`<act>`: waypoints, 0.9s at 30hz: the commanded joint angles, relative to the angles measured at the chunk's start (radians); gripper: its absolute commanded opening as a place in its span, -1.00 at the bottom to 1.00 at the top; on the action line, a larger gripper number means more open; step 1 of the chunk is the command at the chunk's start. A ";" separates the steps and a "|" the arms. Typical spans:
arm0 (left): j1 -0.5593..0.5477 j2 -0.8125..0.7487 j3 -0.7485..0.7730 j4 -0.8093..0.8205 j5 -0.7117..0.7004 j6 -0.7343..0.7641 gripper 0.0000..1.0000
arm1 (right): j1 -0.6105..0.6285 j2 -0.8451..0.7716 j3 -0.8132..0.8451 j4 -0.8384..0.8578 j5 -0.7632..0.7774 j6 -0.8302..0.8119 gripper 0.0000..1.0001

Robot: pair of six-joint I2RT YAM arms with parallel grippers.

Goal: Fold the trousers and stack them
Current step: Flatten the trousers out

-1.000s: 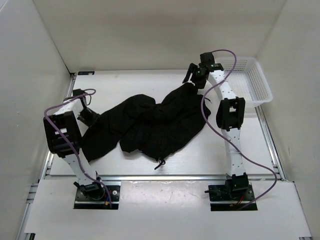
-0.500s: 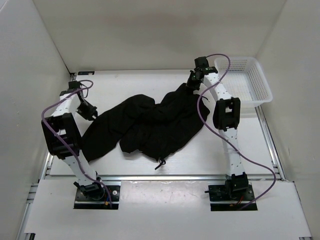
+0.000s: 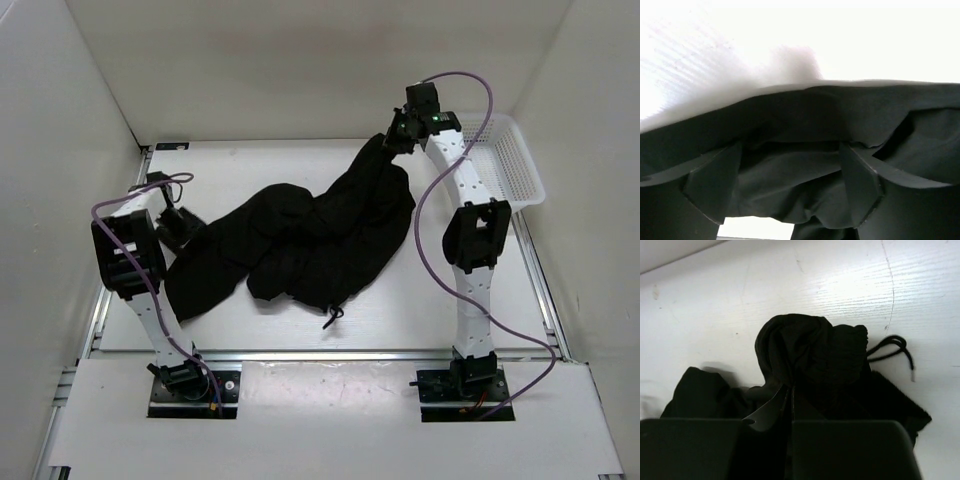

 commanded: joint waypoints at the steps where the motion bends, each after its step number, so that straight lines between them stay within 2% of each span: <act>1: -0.002 0.021 0.026 0.019 0.025 0.010 0.01 | -0.002 -0.070 -0.033 0.026 0.022 -0.028 -1.00; 2: -0.002 0.021 0.045 0.019 0.025 0.019 -0.59 | -0.002 -0.079 -0.044 0.026 0.031 -0.028 -1.00; 3: -0.002 0.021 0.058 0.006 0.025 0.019 -0.79 | -0.002 -0.097 -0.044 0.026 0.031 -0.028 -1.00; 7: -0.002 -0.073 0.192 -0.066 -0.040 0.019 -0.79 | -0.002 -0.133 -0.018 0.026 0.050 -0.051 -1.00; 10: -0.002 -0.101 0.421 -0.170 -0.118 0.028 -0.79 | -0.024 -0.178 0.058 0.006 0.025 -0.060 -1.00; 11: -0.002 -0.101 0.563 -0.197 -0.118 0.028 -0.79 | -0.034 -0.189 0.100 0.006 0.025 -0.060 -1.00; 12: 0.009 -0.101 0.636 -0.230 -0.118 0.028 -0.79 | -0.034 -0.200 0.117 0.006 0.011 -0.060 -1.00; 15: 0.019 -0.091 0.842 -0.294 -0.106 0.028 -0.79 | -0.056 -0.254 0.151 -0.005 0.002 -0.072 -1.00; 17: 0.033 -0.109 0.917 -0.316 -0.084 0.028 -0.79 | -0.056 -0.312 0.126 -0.016 0.011 -0.081 -1.00; 22: 0.102 -0.256 0.939 -0.290 -0.026 0.028 -0.79 | -0.097 -0.516 0.036 -0.006 0.060 -0.092 -1.00; 26: 0.174 -0.342 0.950 -0.291 0.047 0.028 -0.79 | -0.160 -0.713 -0.119 0.024 0.093 -0.072 -1.00; 27: 0.183 -0.363 0.898 -0.291 0.061 0.028 -0.79 | -0.171 -0.802 -0.221 0.024 0.109 -0.072 -1.00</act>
